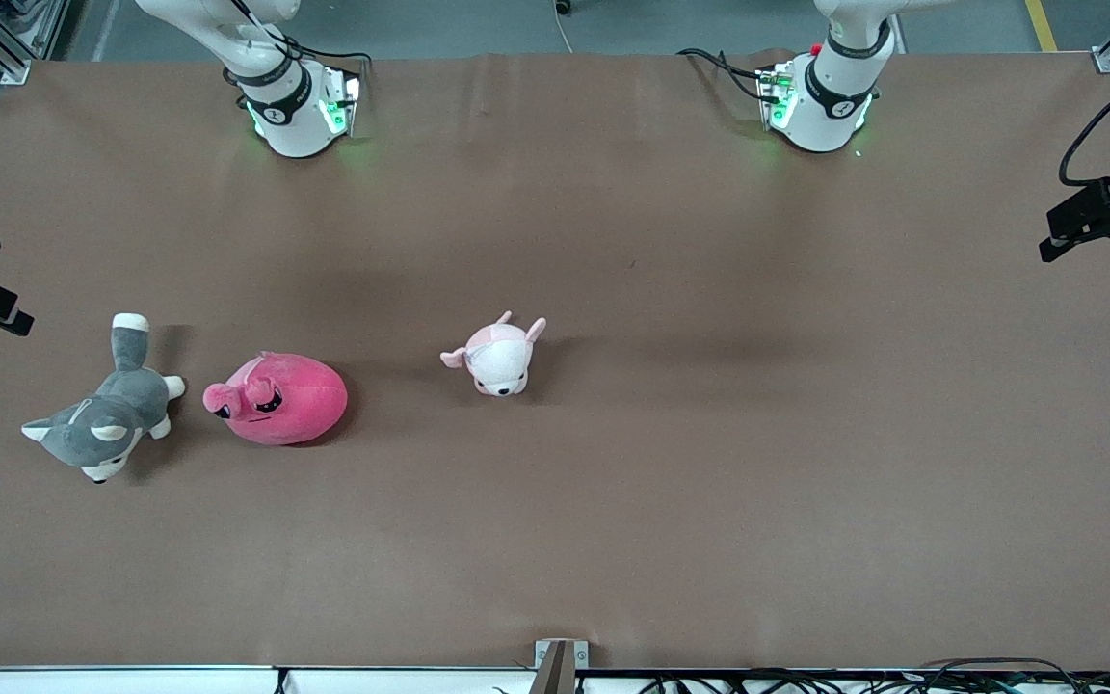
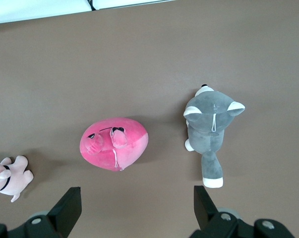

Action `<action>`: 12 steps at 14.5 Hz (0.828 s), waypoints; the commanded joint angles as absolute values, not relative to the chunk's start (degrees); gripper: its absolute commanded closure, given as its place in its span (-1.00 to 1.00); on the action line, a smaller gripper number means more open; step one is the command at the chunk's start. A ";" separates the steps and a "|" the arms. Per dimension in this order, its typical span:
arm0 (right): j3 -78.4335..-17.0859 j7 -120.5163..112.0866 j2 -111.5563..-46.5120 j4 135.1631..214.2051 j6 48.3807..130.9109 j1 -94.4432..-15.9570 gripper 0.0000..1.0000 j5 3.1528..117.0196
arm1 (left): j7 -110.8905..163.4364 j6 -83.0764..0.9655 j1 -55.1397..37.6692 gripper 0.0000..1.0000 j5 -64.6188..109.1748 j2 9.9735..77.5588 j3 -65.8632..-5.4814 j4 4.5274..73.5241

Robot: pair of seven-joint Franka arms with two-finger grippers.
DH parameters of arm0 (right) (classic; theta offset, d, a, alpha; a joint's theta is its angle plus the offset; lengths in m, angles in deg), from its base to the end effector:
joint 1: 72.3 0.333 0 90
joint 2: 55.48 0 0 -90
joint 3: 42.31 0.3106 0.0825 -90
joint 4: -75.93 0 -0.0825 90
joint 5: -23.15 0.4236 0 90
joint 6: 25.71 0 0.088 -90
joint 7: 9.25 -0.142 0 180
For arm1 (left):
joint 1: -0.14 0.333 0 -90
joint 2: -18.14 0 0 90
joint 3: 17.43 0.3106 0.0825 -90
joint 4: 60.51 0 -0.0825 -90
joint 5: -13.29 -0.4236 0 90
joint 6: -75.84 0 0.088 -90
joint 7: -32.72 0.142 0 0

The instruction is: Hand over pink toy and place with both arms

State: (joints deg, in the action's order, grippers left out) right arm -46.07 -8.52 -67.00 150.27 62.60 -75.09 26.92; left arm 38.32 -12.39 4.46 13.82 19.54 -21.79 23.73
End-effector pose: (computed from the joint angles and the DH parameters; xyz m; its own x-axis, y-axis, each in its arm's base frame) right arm 0.6506 -0.0608 0.5961 0.9943 -0.0975 0.0439 -0.0952 -0.9941 -0.0519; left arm 0.6005 -0.0012 0.6181 0.9941 -0.0984 0.0461 -0.0989 -0.9951 0.0066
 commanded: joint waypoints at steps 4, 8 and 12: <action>-44.68 -8.02 -60.25 160.10 66.83 -74.58 -1.00 23.86 | 38.08 -12.31 -0.73 -1.00 13.11 18.67 -17.18 23.86; -44.77 -7.93 -54.34 169.08 72.11 -74.41 -1.00 23.59 | 38.17 -12.31 -4.61 -1.00 13.20 18.50 -13.13 23.78; -44.60 -7.84 -54.34 168.83 71.23 -74.32 -1.00 22.45 | 38.44 -12.40 -4.26 -1.00 13.11 18.50 -13.48 23.69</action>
